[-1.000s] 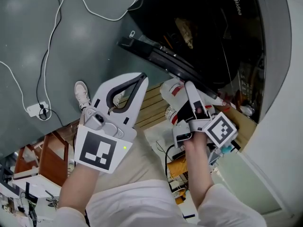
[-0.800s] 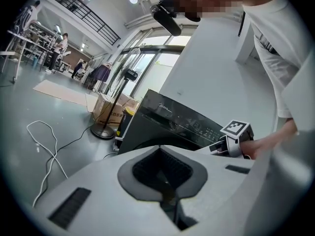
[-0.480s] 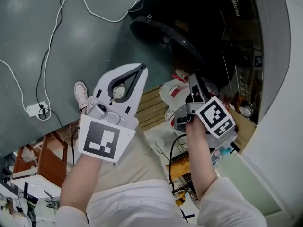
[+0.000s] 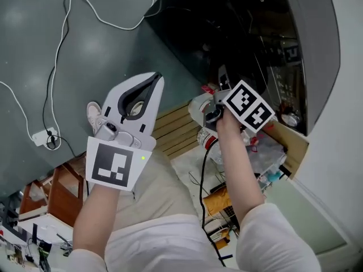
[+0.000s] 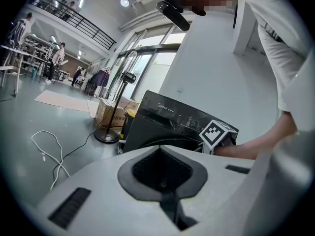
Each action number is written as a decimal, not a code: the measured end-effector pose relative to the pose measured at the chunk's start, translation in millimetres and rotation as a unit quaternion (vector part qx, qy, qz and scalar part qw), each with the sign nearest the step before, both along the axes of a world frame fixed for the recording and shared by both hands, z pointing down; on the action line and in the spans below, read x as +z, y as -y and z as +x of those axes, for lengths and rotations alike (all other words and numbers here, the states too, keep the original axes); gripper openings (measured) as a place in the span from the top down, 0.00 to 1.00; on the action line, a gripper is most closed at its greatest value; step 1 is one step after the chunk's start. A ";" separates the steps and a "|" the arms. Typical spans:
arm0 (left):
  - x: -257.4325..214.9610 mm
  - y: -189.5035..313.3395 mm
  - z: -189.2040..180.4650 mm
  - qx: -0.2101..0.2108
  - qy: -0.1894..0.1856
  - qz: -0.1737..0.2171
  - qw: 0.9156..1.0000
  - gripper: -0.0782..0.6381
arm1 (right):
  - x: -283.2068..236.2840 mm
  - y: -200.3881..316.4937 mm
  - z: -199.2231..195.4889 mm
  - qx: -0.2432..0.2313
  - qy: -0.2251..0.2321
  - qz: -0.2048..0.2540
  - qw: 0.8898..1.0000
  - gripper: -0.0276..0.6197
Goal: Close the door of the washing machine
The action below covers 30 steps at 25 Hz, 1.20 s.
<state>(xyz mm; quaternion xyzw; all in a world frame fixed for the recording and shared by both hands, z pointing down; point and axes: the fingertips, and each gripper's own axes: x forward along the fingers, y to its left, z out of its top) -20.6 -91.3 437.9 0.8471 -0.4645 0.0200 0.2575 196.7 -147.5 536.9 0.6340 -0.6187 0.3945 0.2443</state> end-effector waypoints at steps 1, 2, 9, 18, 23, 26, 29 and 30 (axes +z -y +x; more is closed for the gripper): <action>0.8 -4.0 -1.6 0.001 0.005 -0.001 1.000 0.89 | 0.2 1.0 -0.3 0.004 0.001 0.004 1.000 0.92; 1.8 -7.8 -3.6 0.000 0.008 -0.003 1.000 0.89 | -0.6 2.3 0.3 0.006 0.000 0.009 1.000 0.92; 3.8 -24.6 -25.7 -0.015 0.015 -0.015 1.000 0.89 | -31.1 -5.3 -49.0 -0.128 -0.069 0.062 0.987 0.89; -44.3 -22.1 -37.0 0.012 0.037 0.015 0.999 0.89 | -95.4 -47.2 -129.9 -0.232 -0.020 0.095 0.968 0.96; -95.0 -12.3 -26.5 0.044 0.043 0.039 0.997 0.89 | -143.7 -49.5 -127.6 -0.200 -0.017 0.115 0.973 0.96; -132.9 -4.7 -20.8 0.060 0.042 0.063 0.995 0.89 | -185.6 -48.3 -131.0 -0.189 -0.023 0.146 0.971 0.96; -173.3 -4.3 -16.7 0.077 0.048 0.084 0.992 0.89 | -229.3 -51.9 -133.4 -0.181 -0.025 0.175 0.967 0.96; -188.4 -4.8 -15.0 0.080 0.047 0.092 0.991 0.89 | -243.7 -54.3 -133.4 -0.180 -0.023 0.183 0.966 0.96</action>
